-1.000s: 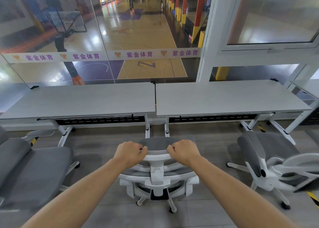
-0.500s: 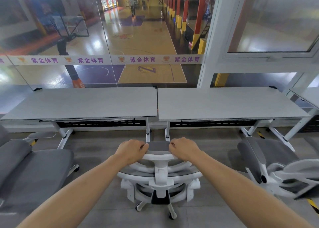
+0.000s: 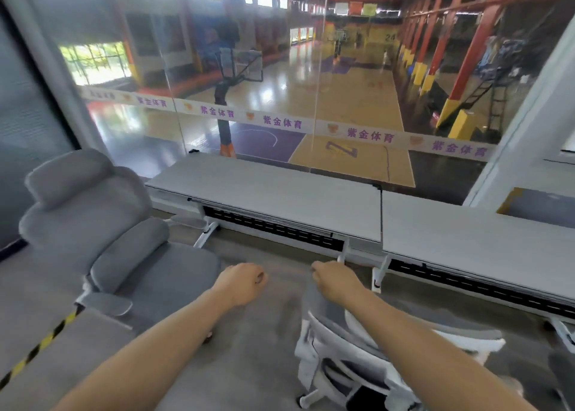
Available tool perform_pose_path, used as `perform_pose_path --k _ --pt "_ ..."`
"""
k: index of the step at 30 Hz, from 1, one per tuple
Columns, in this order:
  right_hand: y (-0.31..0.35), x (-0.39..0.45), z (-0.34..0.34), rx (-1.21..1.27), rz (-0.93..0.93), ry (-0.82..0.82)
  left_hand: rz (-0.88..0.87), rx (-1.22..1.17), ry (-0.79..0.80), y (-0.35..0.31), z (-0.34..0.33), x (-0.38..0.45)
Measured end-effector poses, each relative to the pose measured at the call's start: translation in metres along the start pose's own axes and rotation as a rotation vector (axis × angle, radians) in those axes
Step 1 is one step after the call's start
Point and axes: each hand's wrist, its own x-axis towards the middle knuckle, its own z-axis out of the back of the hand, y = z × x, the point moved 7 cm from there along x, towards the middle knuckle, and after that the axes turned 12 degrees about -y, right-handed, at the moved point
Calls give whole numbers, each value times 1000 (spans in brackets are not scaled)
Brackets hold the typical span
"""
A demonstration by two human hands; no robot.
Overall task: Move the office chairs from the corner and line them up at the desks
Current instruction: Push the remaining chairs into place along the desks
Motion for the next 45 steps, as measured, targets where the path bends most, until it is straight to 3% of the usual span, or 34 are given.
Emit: perform_pose_path --k 8,16,23,28,37,42,45 --pt "195 76 -48 87 299 65 364 39 -73 190 44 -91" --pt "370 138 -114 84 552 206 688 28 -5 339 67 -165" --pt "489 249 -131 153 641 252 821 113 -37 471 123 -138" --pt "562 336 -131 143 705 165 860 136 -89 554 169 -99" --pt "686 457 -162 118 649 130 843 128 -66 705 202 -58" --pt "756 530 -186 299 424 100 733 100 -27 814 205 -12" --pt "796 563 -196 575 214 83 663 88 -5 880 207 14"
